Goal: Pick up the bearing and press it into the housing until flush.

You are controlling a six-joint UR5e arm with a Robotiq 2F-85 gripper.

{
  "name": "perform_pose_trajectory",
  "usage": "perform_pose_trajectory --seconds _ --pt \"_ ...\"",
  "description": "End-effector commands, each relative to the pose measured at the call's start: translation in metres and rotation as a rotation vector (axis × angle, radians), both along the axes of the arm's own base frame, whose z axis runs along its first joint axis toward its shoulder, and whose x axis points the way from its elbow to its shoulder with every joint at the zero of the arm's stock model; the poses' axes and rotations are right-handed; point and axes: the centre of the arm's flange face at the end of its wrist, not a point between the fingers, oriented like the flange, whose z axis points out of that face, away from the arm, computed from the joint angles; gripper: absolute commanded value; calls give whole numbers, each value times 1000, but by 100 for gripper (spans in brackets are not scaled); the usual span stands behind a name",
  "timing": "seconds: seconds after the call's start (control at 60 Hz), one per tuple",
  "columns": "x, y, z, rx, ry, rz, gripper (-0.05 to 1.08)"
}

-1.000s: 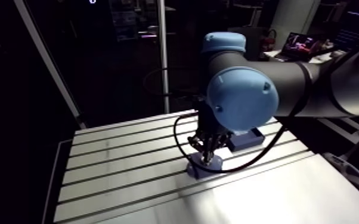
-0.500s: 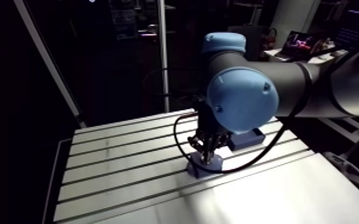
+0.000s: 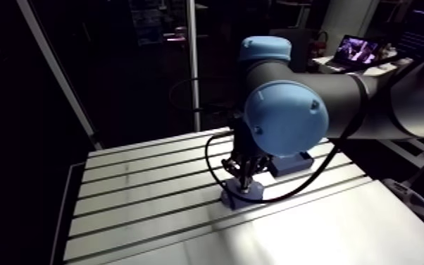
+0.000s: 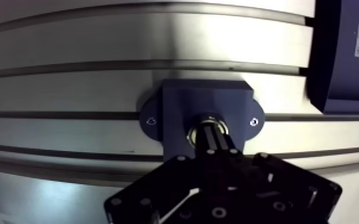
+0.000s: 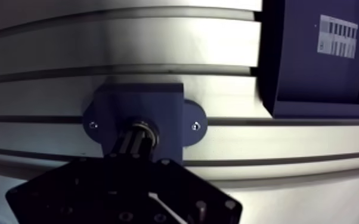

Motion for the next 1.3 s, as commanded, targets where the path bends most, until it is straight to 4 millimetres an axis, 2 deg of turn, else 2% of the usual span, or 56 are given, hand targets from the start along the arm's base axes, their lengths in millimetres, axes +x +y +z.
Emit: perform_pose_trajectory --seconds 0.017,1.3 --pt "0 -2 0 -3 3 3 98" --pt "1 0 -9 -3 -17 3 98"
